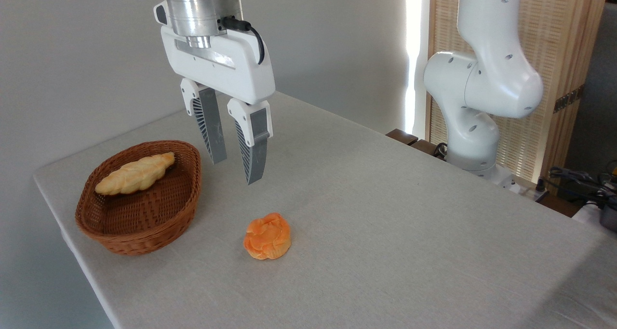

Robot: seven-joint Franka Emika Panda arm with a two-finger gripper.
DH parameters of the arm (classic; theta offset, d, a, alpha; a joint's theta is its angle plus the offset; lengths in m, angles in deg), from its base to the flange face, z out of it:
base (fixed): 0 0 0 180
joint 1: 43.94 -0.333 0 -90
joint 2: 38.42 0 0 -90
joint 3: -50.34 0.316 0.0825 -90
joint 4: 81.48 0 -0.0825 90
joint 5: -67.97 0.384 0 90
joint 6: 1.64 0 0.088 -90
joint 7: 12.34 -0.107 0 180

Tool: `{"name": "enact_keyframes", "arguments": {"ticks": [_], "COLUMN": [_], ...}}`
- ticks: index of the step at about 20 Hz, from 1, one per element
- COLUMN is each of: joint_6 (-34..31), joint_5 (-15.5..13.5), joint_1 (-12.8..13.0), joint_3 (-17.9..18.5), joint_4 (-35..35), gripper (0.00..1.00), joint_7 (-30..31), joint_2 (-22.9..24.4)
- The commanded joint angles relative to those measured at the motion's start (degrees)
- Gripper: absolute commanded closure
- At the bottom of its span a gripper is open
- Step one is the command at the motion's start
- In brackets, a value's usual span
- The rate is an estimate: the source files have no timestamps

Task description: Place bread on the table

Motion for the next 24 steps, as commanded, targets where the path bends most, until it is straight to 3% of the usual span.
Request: {"name": "enact_keyframes", "arguments": {"ticks": [1, 5, 9, 13, 24], "joint_6": [-3.21, -5.93, -6.55, -8.74, -10.07], "joint_5": [-0.66, -0.39, -0.92, -3.99, -3.3], "joint_1": [-0.13, 0.3, 0.83, 2.86, 3.82], "joint_3": [0.06, 2.25, 4.01, 7.79, 7.09], "joint_4": [-1.2, -1.38, -2.52, -4.19, -4.19], "gripper": [0.0, 0.0, 0.0, 0.0, 0.0], "joint_7": [-2.58, -6.62, -6.8, -6.89, -6.81], "joint_2": [-0.25, 0.02, 0.02, -0.07, -0.16]}}
